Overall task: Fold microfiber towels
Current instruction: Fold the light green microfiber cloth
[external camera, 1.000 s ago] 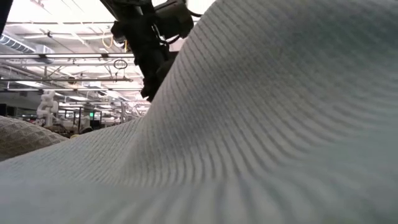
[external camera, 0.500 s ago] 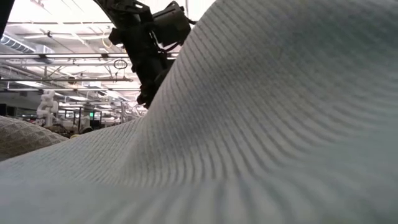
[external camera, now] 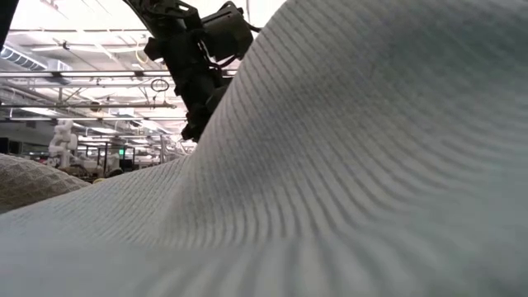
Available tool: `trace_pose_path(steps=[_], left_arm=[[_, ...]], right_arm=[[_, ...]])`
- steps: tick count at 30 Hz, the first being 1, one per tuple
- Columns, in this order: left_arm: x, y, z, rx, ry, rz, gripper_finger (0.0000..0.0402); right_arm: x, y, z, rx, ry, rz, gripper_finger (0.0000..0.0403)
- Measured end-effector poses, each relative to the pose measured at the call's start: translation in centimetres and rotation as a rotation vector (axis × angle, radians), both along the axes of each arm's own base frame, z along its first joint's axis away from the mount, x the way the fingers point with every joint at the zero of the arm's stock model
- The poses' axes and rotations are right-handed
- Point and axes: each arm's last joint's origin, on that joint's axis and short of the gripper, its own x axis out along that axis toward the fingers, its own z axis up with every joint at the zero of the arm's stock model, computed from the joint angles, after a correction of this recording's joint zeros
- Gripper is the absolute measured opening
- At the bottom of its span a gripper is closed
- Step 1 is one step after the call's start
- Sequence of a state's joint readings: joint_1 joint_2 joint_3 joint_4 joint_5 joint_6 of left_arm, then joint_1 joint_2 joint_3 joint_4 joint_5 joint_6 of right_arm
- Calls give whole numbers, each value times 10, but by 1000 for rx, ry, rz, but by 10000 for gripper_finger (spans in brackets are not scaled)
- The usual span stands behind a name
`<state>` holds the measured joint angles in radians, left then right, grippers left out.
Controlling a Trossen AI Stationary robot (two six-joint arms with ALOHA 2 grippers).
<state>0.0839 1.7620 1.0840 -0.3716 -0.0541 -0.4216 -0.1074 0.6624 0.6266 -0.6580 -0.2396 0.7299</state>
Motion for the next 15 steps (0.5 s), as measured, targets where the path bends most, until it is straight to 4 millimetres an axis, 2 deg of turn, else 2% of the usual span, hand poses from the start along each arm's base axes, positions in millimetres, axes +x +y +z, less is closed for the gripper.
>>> trace_pose_path(steps=[9, 15], left_arm=[[8, 0, 4, -34, -99, 55, 12], [9, -7, 10, -70, -138, 91, 11]], right_arm=[[2, 0, 2, -34, -32, 29, 180], [19, -2, 8, -57, -155, 48, 180]])
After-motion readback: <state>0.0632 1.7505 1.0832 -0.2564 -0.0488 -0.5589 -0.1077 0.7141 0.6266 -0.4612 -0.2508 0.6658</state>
